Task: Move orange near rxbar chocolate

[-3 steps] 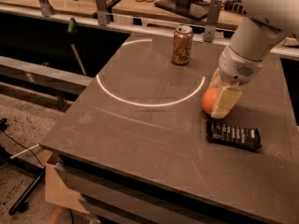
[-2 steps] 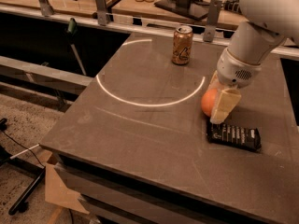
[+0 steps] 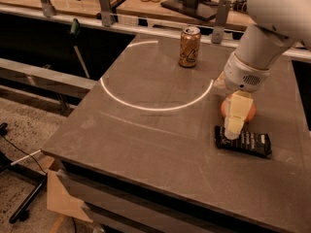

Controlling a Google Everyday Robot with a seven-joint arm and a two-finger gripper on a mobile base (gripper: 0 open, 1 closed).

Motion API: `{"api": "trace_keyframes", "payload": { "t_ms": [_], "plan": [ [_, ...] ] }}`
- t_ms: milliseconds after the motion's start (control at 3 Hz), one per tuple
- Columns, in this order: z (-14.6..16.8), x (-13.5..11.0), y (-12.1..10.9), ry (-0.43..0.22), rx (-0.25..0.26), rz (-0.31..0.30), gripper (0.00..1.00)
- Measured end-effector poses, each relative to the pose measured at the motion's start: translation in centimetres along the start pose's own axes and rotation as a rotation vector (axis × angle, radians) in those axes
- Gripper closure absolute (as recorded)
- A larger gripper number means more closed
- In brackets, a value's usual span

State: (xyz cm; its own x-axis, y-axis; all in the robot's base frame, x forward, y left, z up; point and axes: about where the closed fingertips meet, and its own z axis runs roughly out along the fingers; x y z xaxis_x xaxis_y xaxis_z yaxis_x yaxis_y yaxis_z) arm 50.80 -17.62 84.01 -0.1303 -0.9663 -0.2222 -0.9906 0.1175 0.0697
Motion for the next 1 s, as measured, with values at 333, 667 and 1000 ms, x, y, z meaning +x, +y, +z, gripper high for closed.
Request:
{"api": "trace_keyframes", "payload": {
  "t_ms": [333, 667, 1000],
  "plan": [
    [-1.7, 0.1, -0.5, -0.004, 0.04, 0.001, 0.0],
    [-3.9, 0.6, -0.9, 0.005, 0.091, 0.006, 0.0],
    [-6.8, 1.1, -1.1, 0.032, 0.148, 0.015, 0.0]
  ]
}}
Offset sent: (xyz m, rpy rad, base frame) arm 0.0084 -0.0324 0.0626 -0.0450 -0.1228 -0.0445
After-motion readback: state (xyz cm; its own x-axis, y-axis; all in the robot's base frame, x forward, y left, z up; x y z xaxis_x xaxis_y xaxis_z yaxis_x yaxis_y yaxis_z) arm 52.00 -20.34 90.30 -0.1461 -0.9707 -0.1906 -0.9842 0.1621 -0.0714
